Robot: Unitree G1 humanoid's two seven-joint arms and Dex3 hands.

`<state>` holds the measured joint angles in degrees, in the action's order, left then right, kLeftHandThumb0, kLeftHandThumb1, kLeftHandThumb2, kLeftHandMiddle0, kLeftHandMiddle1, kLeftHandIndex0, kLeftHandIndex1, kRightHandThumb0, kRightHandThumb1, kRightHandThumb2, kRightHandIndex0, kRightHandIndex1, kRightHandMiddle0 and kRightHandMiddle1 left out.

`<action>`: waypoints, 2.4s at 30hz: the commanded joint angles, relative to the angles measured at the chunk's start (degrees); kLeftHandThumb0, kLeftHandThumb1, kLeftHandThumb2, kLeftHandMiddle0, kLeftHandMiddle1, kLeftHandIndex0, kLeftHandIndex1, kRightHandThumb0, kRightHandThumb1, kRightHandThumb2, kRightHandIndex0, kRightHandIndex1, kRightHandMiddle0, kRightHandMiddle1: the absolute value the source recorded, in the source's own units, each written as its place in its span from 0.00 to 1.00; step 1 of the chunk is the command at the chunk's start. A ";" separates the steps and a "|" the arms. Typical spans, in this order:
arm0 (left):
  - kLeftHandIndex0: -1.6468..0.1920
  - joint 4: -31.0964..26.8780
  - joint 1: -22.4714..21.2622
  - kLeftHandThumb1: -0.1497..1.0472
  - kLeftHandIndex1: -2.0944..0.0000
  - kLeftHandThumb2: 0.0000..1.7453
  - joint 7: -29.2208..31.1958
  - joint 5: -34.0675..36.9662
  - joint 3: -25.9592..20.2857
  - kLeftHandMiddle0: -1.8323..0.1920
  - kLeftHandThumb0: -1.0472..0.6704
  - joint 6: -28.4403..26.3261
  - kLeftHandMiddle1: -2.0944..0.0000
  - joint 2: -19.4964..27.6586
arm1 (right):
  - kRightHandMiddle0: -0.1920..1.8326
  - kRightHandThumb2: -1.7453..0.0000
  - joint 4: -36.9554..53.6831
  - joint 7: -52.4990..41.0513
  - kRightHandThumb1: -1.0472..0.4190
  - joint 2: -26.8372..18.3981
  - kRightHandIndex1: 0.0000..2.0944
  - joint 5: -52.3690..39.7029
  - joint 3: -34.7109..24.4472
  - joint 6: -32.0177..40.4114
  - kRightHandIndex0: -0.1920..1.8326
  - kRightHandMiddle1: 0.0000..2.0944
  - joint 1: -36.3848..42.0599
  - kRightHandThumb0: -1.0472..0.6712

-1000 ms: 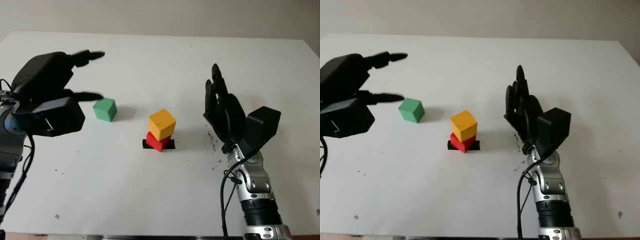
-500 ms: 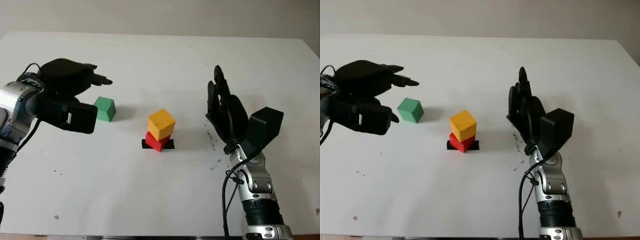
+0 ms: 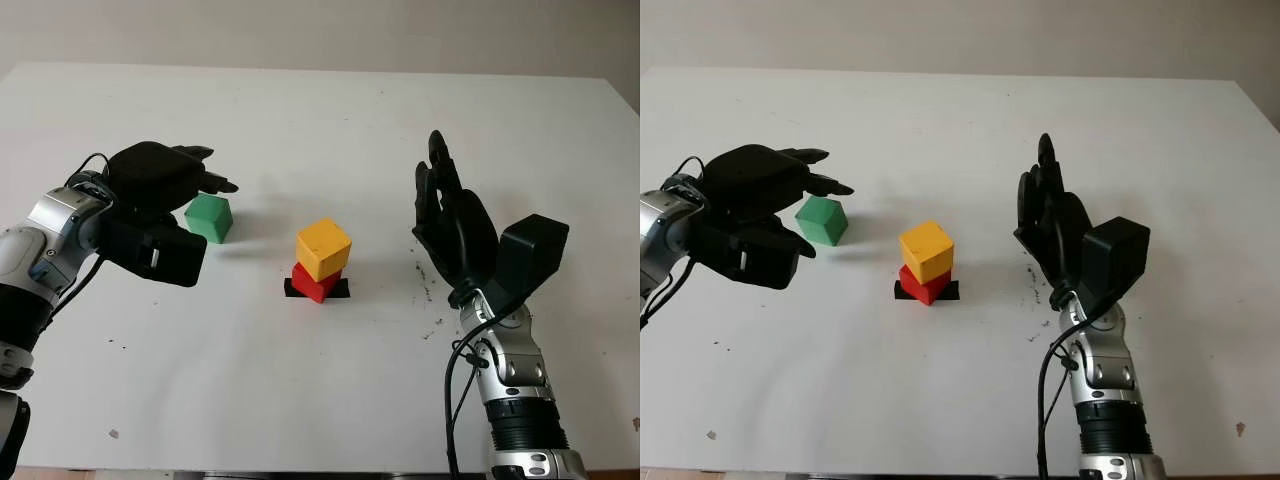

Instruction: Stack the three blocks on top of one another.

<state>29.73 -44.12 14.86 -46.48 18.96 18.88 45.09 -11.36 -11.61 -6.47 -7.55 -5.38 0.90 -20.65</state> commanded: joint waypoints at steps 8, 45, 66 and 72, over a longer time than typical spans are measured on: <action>0.51 2.47 -0.79 0.90 0.84 0.03 -7.32 -2.78 1.63 0.74 0.31 2.99 0.96 0.25 | 0.00 0.60 -0.05 -0.92 0.00 -0.78 0.00 0.01 -0.08 -0.74 0.00 0.00 0.46 0.17; 0.65 -18.64 -3.40 0.95 0.37 0.03 -3.13 8.51 -7.66 0.69 0.33 10.72 0.98 3.36 | 0.00 0.65 -3.10 -0.47 0.00 0.79 0.00 -1.17 -0.28 -2.84 0.00 0.00 -0.60 0.16; 0.71 -24.51 -5.88 1.00 0.27 0.03 27.38 50.07 -13.67 0.75 0.40 -11.50 1.00 -5.35 | 0.00 0.67 -2.47 0.93 0.00 1.60 0.00 -1.53 0.03 -2.36 0.00 0.00 0.12 0.17; 0.70 -18.44 -9.17 1.00 0.26 0.04 32.96 51.73 -12.36 0.74 0.36 -16.03 0.99 -9.11 | 0.00 0.67 -2.69 0.67 0.00 1.58 0.00 -1.66 -0.02 -2.34 0.00 0.00 0.23 0.17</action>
<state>10.47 -50.86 47.12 4.70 6.33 3.19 36.78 -14.17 -10.84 -4.83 -9.07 -5.30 -1.26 -20.68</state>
